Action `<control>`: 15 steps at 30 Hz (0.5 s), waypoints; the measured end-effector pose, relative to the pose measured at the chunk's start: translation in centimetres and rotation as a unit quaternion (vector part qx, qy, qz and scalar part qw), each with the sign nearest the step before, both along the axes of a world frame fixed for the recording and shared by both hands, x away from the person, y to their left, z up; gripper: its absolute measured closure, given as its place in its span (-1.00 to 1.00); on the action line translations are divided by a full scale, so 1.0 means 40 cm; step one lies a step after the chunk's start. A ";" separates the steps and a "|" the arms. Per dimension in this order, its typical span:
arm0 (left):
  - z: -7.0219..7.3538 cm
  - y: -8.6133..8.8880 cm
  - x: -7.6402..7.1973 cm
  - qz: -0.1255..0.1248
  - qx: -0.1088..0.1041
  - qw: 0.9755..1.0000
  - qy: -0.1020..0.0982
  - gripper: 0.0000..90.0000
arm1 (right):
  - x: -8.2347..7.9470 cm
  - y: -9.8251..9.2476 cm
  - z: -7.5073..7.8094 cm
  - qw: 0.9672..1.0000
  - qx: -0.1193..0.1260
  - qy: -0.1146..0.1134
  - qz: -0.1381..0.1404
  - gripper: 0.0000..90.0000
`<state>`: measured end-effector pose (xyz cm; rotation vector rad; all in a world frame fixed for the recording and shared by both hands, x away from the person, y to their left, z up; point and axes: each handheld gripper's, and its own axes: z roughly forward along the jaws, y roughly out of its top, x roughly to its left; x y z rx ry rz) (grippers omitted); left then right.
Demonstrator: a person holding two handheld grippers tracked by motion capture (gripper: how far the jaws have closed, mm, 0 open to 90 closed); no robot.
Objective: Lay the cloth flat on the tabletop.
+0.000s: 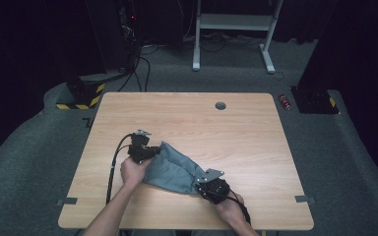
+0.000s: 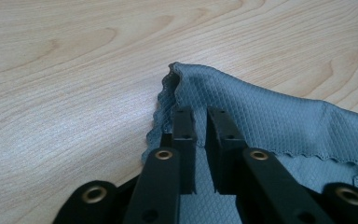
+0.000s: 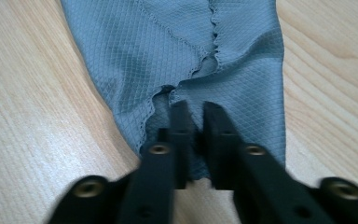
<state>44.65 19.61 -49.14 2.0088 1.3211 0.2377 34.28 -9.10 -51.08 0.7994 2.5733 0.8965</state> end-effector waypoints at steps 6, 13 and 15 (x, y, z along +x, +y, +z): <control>-0.007 0.004 -0.037 -0.010 0.026 1.000 -0.006 0.46 | 0.014 -0.012 0.018 1.000 0.010 -0.010 -0.010 0.99; -0.028 0.022 -0.104 -0.030 0.047 0.998 -0.006 0.35 | 0.072 -0.052 0.069 0.998 0.021 -0.028 -0.050 0.99; -0.033 0.022 -0.124 -0.037 0.048 0.998 -0.006 0.35 | 0.096 -0.061 0.075 0.997 0.018 -0.029 -0.065 0.99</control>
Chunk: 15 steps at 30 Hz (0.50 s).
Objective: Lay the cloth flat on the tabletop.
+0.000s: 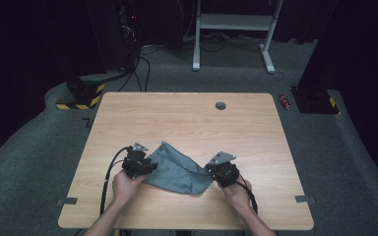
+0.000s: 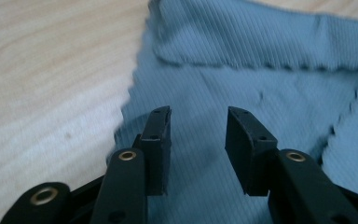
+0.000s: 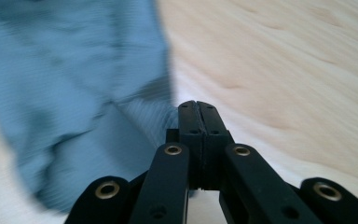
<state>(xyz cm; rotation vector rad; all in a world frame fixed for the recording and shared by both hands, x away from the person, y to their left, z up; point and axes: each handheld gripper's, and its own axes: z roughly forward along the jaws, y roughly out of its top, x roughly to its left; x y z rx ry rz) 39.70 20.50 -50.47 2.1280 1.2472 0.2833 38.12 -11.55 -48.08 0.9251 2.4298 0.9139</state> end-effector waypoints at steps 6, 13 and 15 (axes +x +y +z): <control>-0.010 -0.006 -0.039 -0.011 -0.001 1.000 -0.009 0.33 | 0.117 -0.033 -0.015 0.996 0.005 0.030 -0.088 0.99; -0.011 -0.009 -0.084 -0.031 -0.006 0.999 -0.010 0.32 | 0.124 -0.041 -0.029 0.992 0.010 0.041 -0.116 0.77; -0.012 -0.010 -0.094 -0.035 -0.003 0.999 -0.012 0.32 | 0.101 -0.046 -0.019 0.993 0.024 0.032 -0.111 0.72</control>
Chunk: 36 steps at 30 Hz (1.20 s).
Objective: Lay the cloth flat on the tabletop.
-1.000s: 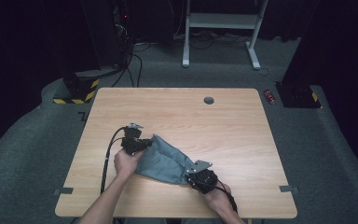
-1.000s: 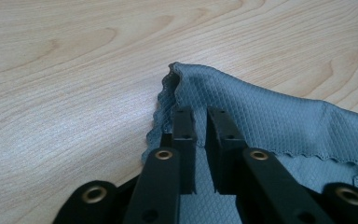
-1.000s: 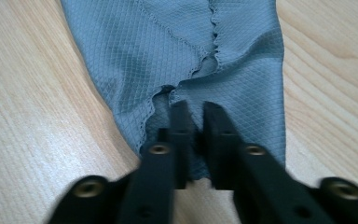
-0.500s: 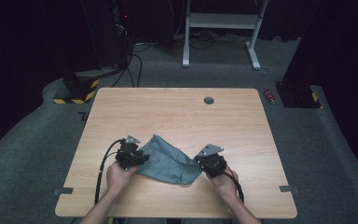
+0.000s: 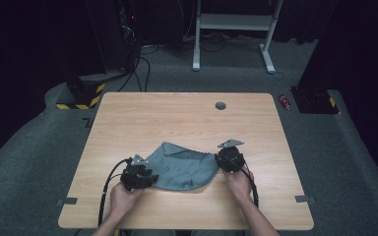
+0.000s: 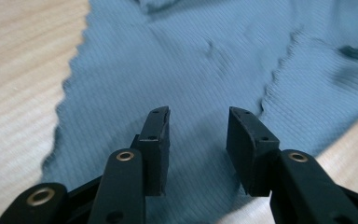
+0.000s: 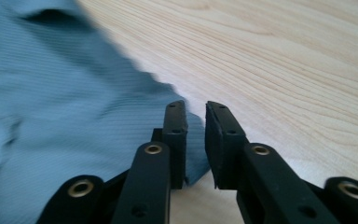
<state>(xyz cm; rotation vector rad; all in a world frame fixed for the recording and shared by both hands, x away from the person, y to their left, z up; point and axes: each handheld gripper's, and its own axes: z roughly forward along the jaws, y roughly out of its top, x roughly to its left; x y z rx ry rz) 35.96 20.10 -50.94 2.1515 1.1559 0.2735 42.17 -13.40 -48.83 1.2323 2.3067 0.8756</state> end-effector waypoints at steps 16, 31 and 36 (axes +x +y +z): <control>0.000 -0.033 -0.047 -0.035 0.000 0.999 0.001 0.35 | -0.058 0.065 -0.044 0.996 -0.035 0.036 0.074 0.48; -0.003 -0.149 -0.051 -0.059 -0.026 0.998 0.003 0.24 | 0.048 0.058 -0.024 0.997 -0.035 0.058 0.030 0.36; 0.010 -0.123 -0.045 -0.028 -0.024 0.999 -0.009 0.08 | -0.023 0.086 0.012 0.995 0.012 0.044 0.091 0.34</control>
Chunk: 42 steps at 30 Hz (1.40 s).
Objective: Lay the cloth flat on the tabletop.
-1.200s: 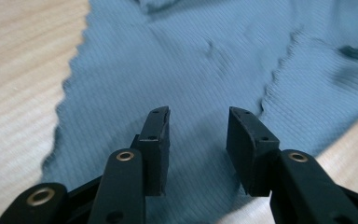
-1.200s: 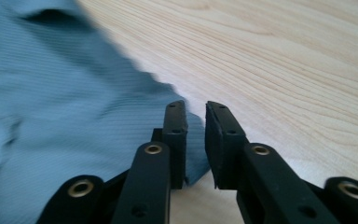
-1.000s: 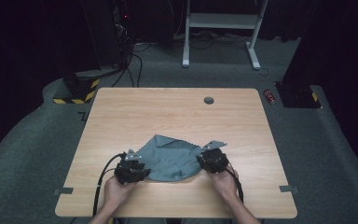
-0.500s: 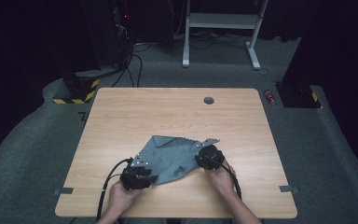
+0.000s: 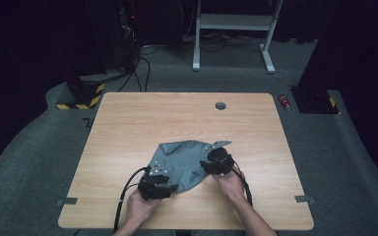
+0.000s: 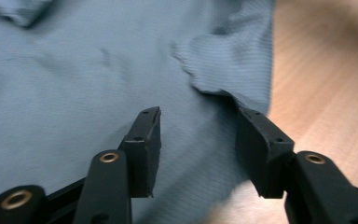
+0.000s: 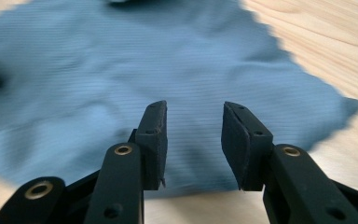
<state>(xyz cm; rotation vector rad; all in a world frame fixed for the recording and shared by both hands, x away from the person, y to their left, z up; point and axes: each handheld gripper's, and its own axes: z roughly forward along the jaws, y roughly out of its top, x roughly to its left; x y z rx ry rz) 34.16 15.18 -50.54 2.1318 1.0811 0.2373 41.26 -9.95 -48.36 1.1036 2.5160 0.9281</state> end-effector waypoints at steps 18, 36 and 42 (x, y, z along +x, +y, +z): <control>0.005 0.164 0.005 0.106 0.028 0.994 0.003 0.07 | -0.090 -0.011 -0.048 0.996 -0.034 -0.011 0.077 0.96; -0.011 0.165 0.003 0.095 0.045 0.995 0.000 0.53 | -0.051 0.049 -0.040 0.999 -0.005 -0.009 0.045 0.39; -0.010 0.165 0.004 0.087 0.045 0.995 0.005 0.76 | -0.026 0.076 -0.058 0.998 -0.026 -0.001 0.057 0.76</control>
